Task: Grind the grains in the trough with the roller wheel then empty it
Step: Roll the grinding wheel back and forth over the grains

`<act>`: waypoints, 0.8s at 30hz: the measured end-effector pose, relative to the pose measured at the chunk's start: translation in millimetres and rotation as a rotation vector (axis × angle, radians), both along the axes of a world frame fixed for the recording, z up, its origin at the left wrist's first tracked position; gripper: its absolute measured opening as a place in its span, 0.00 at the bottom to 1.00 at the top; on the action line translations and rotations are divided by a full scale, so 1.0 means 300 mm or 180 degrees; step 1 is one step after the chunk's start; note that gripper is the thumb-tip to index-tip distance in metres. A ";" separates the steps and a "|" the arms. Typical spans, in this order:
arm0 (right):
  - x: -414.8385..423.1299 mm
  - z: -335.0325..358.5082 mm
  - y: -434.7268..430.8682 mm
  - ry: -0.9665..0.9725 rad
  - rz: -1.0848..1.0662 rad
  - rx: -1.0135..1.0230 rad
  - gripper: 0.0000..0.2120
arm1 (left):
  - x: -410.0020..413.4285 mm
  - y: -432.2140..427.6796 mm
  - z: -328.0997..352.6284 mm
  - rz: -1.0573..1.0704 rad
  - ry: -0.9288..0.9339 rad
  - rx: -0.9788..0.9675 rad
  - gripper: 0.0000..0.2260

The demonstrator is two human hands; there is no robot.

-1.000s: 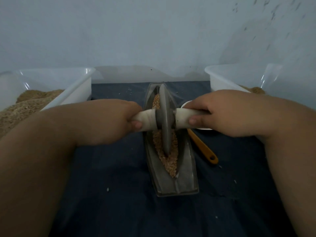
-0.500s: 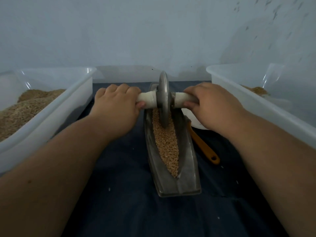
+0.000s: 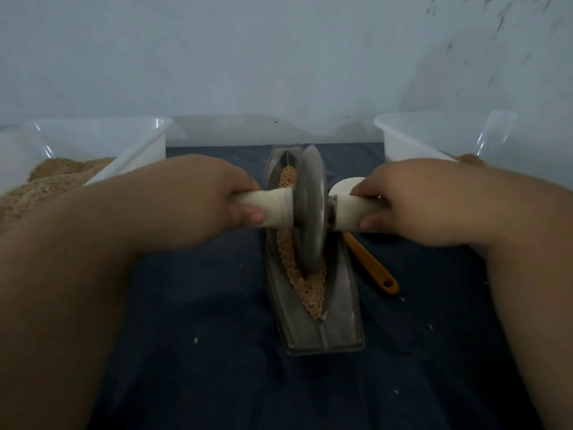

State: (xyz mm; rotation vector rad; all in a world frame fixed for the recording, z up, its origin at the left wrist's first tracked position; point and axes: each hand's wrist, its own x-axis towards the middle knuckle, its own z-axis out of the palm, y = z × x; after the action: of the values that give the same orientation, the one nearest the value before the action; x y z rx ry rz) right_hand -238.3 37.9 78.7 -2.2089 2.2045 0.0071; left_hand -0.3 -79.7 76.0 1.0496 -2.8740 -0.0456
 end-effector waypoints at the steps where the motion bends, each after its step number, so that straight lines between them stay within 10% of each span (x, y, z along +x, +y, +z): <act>1: -0.009 -0.023 -0.032 -0.0110 -0.0065 -0.0148 0.07 | -0.016 -0.021 -0.023 0.0032 0.0144 -0.0154 0.14; 9: -0.050 -0.179 -0.193 -0.0071 -0.0423 -0.1849 0.16 | -0.089 -0.113 -0.157 0.0588 0.0906 -0.1145 0.21; 24: -0.004 0.055 0.054 0.0048 0.0028 0.0066 0.24 | 0.031 0.040 0.027 0.0012 -0.0459 -0.0306 0.22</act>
State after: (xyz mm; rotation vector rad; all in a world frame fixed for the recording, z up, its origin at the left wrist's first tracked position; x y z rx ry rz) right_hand -239.5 54.1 95.1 -2.2151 2.1920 0.0469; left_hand 9.0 -67.6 84.1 1.0825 -2.9664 0.1736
